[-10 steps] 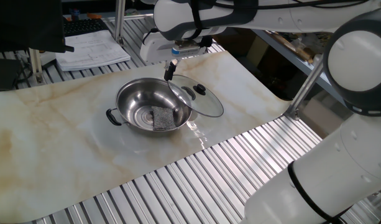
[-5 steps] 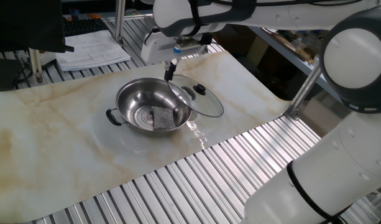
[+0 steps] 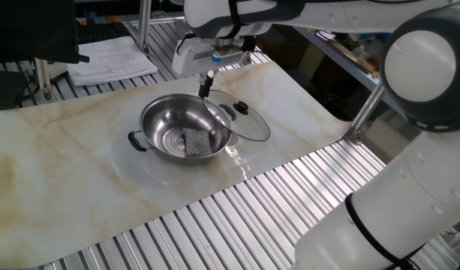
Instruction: Cover the pot with the lid
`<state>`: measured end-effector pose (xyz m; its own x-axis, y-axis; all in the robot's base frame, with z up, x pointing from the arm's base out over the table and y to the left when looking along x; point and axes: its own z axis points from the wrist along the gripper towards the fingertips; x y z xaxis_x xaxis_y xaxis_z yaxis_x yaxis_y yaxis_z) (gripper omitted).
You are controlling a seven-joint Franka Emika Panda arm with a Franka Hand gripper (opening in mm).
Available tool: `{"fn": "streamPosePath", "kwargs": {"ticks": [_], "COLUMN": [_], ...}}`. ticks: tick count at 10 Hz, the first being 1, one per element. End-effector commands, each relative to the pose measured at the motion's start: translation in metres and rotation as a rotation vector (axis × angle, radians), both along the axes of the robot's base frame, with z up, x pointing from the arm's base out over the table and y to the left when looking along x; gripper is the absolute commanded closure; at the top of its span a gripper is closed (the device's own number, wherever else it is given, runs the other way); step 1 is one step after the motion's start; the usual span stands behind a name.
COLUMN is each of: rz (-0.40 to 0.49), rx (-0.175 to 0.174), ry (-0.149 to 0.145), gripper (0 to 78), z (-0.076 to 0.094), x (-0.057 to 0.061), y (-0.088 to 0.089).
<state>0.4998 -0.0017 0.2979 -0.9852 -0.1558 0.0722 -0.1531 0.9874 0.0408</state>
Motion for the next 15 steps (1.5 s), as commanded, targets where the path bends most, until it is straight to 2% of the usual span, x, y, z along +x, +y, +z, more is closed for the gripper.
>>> {"fn": "streamPosePath", "kwargs": {"ticks": [1,4,13,15], "rz": [0.000,0.000,0.026,0.029], "rx": [0.003,0.005,0.000,-0.010], "ry": [-0.002,-0.002,-0.015,-0.008], "gripper": [77.6,77.6,77.6,77.6], "z": [0.002,0.003,-0.010,-0.015], "x": [0.001,0.004,0.010,0.021], "y": [0.000,-0.004,-0.034,-0.048]}}
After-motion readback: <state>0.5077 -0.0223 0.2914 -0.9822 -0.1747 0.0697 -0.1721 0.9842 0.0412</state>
